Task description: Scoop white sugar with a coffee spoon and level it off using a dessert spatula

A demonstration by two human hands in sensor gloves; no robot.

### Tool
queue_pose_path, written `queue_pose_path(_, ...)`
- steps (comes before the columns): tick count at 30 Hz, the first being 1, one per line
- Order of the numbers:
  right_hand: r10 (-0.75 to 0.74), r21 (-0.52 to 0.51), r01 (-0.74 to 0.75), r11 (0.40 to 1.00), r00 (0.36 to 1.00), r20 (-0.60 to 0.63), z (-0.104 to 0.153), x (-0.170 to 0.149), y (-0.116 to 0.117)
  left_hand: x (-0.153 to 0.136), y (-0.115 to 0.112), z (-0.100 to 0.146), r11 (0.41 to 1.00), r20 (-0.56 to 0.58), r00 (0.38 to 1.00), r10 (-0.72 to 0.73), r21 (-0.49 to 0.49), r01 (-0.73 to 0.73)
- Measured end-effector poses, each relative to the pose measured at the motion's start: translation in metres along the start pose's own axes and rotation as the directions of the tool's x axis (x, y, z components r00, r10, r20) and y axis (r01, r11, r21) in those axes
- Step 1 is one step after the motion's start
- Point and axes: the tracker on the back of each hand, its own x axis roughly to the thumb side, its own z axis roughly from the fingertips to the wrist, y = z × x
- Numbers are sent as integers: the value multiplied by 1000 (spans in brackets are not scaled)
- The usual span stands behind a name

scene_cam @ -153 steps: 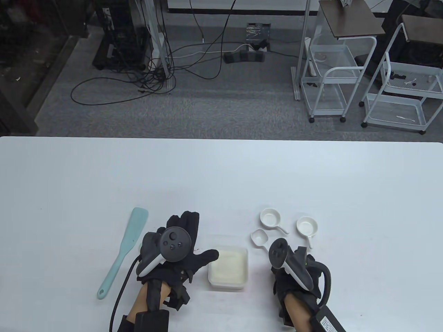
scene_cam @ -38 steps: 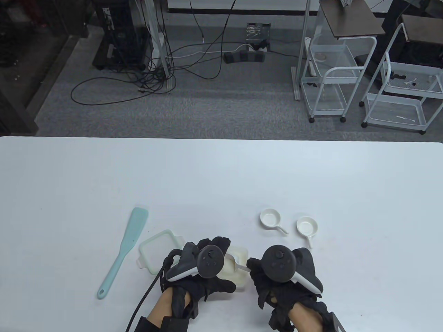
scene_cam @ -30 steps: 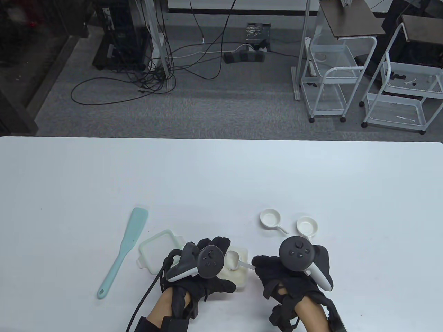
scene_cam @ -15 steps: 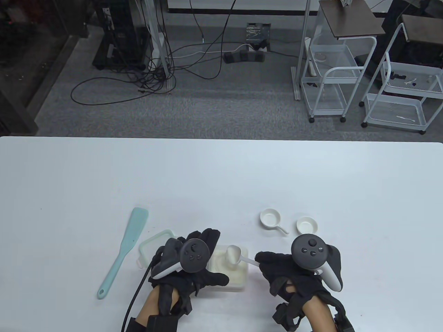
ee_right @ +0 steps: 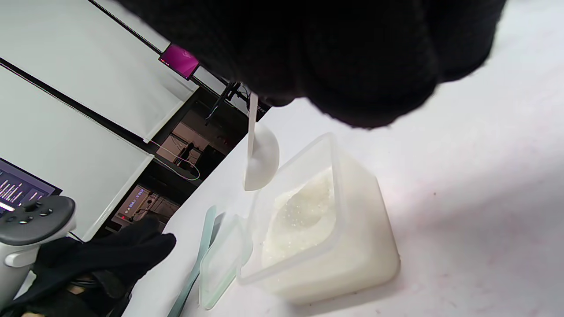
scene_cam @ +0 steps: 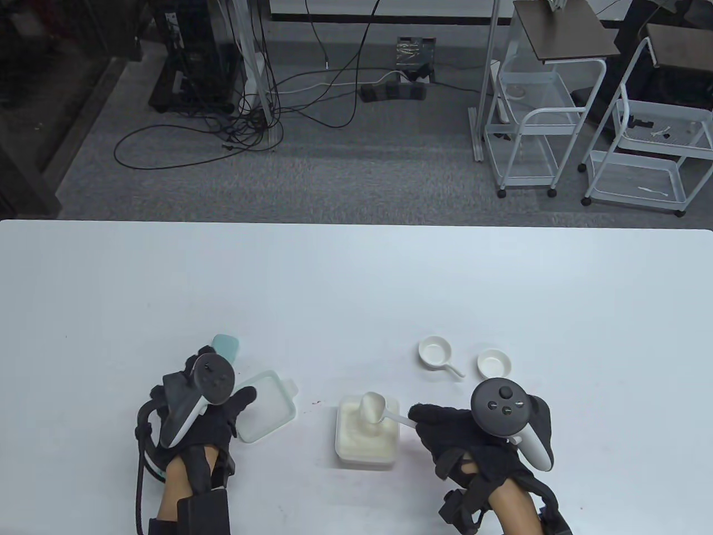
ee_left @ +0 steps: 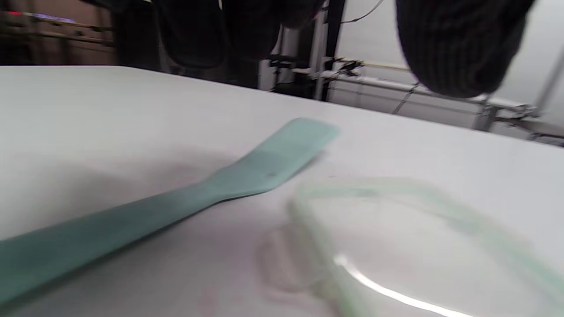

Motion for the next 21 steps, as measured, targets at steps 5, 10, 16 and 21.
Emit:
queue_pose_path(5, -11, 1, 11, 1000, 1000, 2, 0, 0, -1, -20, -20, -13, 966, -140, 988, -66, -259, 28)
queue_pose_path(10, -19, 2, 19, 1000, 1000, 2, 1, 0, -3, -27, -32, -19, 932, -208, 962, -176, -350, 95)
queue_pose_path(16, -9, 7, 9, 1000, 1000, -5, 1, 0, -3, -27, -31, -21, 944, -242, 943, -228, -292, 153)
queue_pose_path(21, -9, 10, 9, 1000, 1000, -11, 1, 0, -3, -28, -31, -21, 946, -244, 943, -229, -285, 156)
